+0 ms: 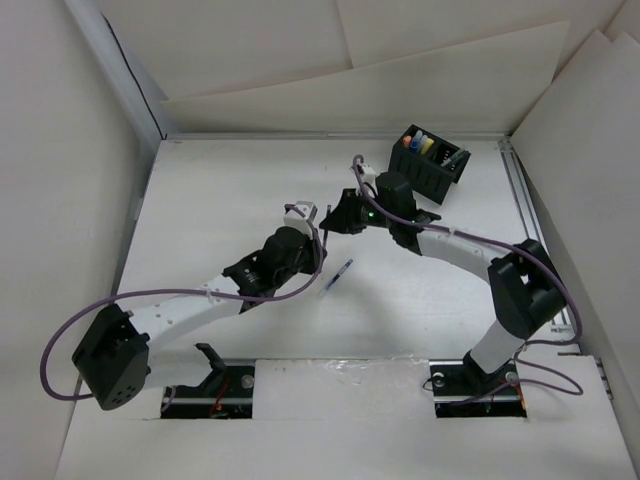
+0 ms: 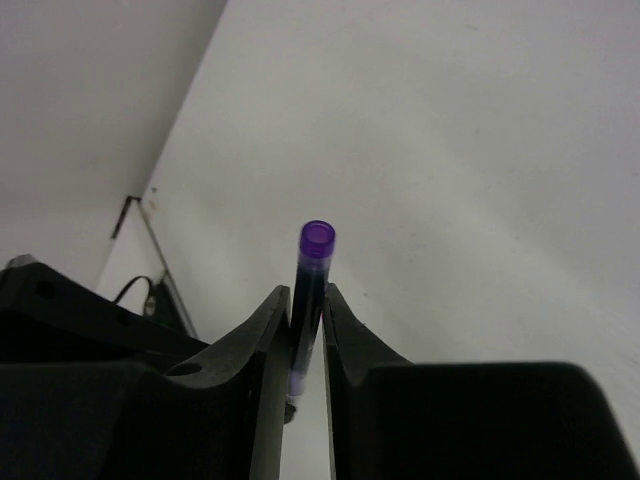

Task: Sort the stationery into containers
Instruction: Pick up the pen from the center of the board, then place the pen in the storage box.

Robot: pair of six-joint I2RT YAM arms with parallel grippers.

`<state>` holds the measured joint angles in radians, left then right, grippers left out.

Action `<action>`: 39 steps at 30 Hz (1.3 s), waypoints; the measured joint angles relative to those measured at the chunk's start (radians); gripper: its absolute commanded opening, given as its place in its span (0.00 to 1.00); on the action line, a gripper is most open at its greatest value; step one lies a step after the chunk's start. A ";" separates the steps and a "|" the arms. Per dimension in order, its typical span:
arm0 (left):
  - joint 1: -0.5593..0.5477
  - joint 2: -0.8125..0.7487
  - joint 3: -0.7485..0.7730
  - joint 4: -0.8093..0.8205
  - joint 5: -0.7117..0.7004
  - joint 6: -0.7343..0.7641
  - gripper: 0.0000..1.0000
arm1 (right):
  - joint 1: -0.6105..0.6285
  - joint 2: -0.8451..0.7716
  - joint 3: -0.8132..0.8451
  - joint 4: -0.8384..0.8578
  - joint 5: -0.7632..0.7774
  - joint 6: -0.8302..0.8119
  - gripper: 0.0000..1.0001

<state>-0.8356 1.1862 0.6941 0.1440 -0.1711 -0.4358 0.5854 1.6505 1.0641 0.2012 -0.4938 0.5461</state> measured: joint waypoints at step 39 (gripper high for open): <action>0.000 0.221 -0.073 0.025 0.129 0.048 0.50 | -0.572 0.194 0.413 -0.099 0.742 -0.261 0.16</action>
<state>-0.8356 1.4071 0.6209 0.1688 -0.0418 -0.3882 0.0132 1.8442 1.4769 0.1024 0.2485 0.2852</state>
